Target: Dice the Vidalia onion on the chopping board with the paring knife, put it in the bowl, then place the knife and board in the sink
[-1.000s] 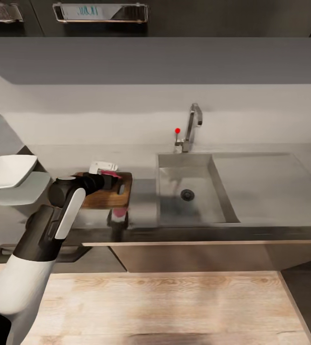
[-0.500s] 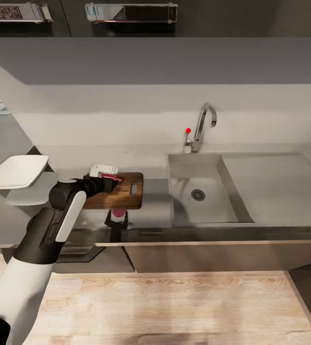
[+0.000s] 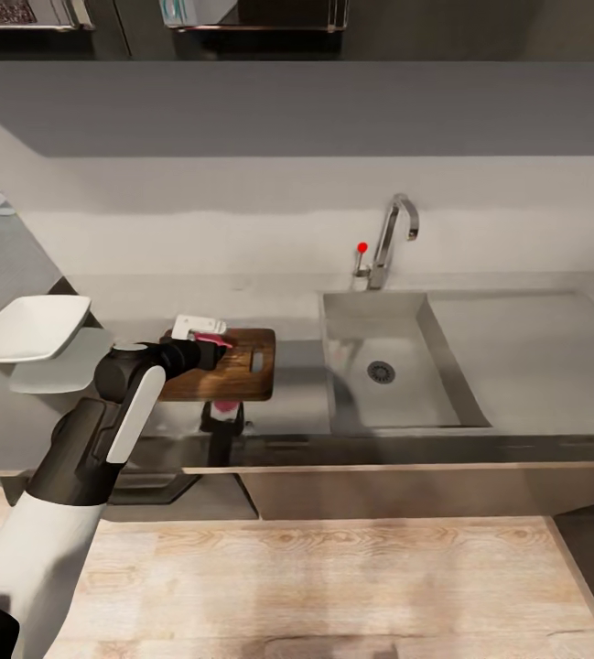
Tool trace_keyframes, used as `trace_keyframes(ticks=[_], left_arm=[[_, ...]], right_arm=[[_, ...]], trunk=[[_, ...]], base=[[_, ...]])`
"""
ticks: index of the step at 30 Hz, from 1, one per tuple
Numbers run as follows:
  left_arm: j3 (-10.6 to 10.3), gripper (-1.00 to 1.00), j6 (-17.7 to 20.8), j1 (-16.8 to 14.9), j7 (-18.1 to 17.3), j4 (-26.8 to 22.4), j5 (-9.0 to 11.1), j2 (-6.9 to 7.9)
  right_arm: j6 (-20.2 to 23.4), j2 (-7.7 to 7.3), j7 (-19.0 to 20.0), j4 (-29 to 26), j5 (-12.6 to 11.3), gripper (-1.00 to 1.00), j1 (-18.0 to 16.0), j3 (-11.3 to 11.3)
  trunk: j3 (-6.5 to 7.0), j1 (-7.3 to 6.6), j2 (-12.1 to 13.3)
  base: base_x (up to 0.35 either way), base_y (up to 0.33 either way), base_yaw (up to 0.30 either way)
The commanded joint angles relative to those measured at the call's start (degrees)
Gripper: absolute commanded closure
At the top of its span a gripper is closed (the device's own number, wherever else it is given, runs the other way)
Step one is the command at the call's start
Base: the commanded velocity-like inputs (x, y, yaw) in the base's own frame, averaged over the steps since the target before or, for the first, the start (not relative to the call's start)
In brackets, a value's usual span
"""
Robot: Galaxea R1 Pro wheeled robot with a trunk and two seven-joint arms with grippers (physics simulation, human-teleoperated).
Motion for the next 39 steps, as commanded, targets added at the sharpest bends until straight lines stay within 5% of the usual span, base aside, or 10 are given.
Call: trace_keyframes(ticks=[1,21,39], left_arm=[[-0.1,1.0,0.2,0.0,0.6,0.0,0.6,0.05],[-0.1,1.0,0.2,0.7,0.6,-0.1,0.6,0.06],[-0.1,1.0,0.2,0.8,0.6,-0.1,0.6,0.06]], right_arm=[[-0.2,-0.03,-0.2,0.0,-0.6,-1.0,0.0,0.5],[-0.2,-0.03,-0.2,0.0,-0.6,-1.0,0.0,0.4],[-0.2,-0.08,-0.2,-0.1,-0.4,-1.0,0.0,0.6]], trunk=[[-0.17,0.03,-0.1],[-1.94,0.03,-0.1],[-2.08,0.03,-0.1]], base=[[0.045,0.031,0.0],[0.031,0.022,0.0],[0.005,0.004,0.0]])
